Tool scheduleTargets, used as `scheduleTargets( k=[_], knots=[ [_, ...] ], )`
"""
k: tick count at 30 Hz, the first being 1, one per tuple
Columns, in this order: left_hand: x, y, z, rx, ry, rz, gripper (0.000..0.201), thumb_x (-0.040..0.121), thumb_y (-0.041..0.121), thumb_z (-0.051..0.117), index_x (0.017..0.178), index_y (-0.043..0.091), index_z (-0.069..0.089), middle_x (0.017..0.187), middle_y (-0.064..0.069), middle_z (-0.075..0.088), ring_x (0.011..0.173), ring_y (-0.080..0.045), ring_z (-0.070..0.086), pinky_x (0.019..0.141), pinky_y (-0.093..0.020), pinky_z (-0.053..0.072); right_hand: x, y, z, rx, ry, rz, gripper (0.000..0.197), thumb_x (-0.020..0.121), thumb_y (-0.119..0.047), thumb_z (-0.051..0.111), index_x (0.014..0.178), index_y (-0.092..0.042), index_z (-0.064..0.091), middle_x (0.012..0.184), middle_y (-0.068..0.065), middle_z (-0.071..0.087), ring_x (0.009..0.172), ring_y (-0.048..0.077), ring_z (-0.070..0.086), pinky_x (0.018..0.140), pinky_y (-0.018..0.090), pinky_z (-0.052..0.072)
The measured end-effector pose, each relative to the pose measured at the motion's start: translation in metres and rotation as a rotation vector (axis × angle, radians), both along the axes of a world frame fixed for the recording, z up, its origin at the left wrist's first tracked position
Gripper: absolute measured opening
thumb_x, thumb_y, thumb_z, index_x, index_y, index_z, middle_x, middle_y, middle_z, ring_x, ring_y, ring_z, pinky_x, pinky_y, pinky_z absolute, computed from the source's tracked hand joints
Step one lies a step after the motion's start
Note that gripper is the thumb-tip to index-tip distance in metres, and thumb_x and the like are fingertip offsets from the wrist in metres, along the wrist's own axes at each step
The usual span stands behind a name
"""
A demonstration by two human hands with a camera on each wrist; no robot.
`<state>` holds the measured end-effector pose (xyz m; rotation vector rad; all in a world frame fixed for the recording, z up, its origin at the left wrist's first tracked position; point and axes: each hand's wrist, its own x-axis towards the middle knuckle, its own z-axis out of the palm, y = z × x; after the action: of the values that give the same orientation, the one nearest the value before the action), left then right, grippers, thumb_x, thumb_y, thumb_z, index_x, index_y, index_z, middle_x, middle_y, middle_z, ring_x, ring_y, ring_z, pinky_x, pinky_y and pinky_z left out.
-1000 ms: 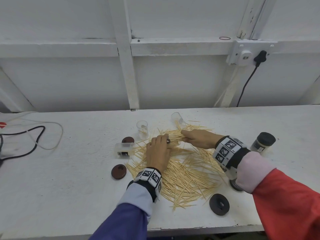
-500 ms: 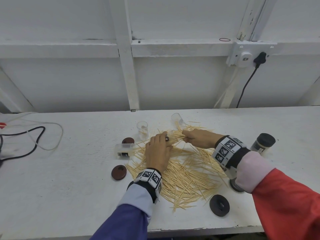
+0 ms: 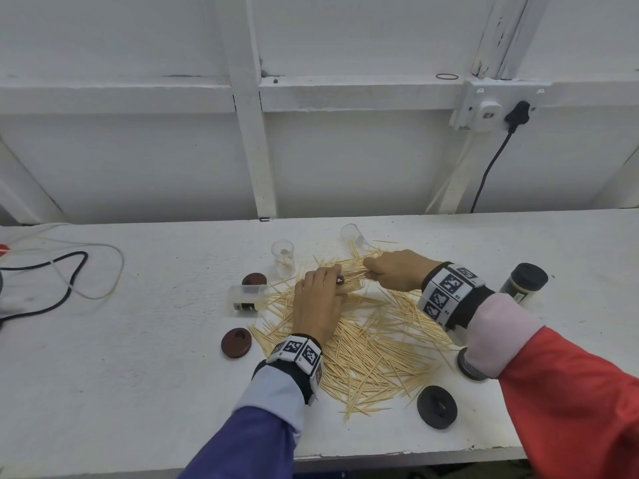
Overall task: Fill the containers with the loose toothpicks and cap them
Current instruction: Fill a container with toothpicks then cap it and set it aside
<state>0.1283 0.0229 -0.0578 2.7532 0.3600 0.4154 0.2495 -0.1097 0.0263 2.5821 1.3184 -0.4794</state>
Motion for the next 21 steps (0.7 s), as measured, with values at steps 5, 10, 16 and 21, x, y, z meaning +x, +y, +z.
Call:
scheduleTargets(
  k=[5,10,16,21],
  knots=[
    [-0.002,-0.002,0.0,0.025,0.054,0.021,0.053,0.098,0.038,0.048,0.146,0.022,0.033,0.14,0.003,0.044,0.127,-0.02,0.038,0.102,-0.034,0.029,-0.005,0.006,0.001,0.006,-0.129,0.068,0.022,0.104,-0.027,0.033,0.111,-0.011,0.046,0.093,0.006,0.057,0.076,0.022,0.049,0.068,0.033,0.037],
    [-0.001,-0.002,0.0,0.004,0.065,0.021,0.054,0.098,0.04,0.047,0.146,0.022,0.032,0.14,0.002,0.045,0.126,-0.02,0.038,0.101,-0.035,0.029,-0.005,0.011,-0.006,0.03,-0.14,0.132,0.015,0.103,-0.018,0.041,0.113,-0.008,0.043,0.098,0.009,0.059,0.076,0.024,0.051,0.065,0.033,0.039],
    [-0.001,-0.003,0.001,-0.022,0.067,0.034,0.054,0.098,0.042,0.047,0.146,0.022,0.032,0.14,0.002,0.045,0.126,-0.02,0.039,0.102,-0.036,0.03,0.001,0.018,0.003,0.214,0.194,-0.058,0.027,0.094,-0.01,0.056,0.119,-0.008,0.048,0.1,0.006,0.053,0.086,0.019,0.048,0.064,0.024,0.035],
    [-0.001,-0.002,0.0,-0.056,0.053,0.045,0.054,0.097,0.044,0.048,0.145,0.022,0.034,0.139,0.003,0.046,0.124,-0.02,0.041,0.101,-0.036,0.032,0.009,0.011,0.007,0.301,0.286,-0.092,0.046,0.081,0.0,0.069,0.122,-0.012,0.053,0.103,0.0,0.056,0.092,0.019,0.055,0.075,0.026,0.045]
  ],
)
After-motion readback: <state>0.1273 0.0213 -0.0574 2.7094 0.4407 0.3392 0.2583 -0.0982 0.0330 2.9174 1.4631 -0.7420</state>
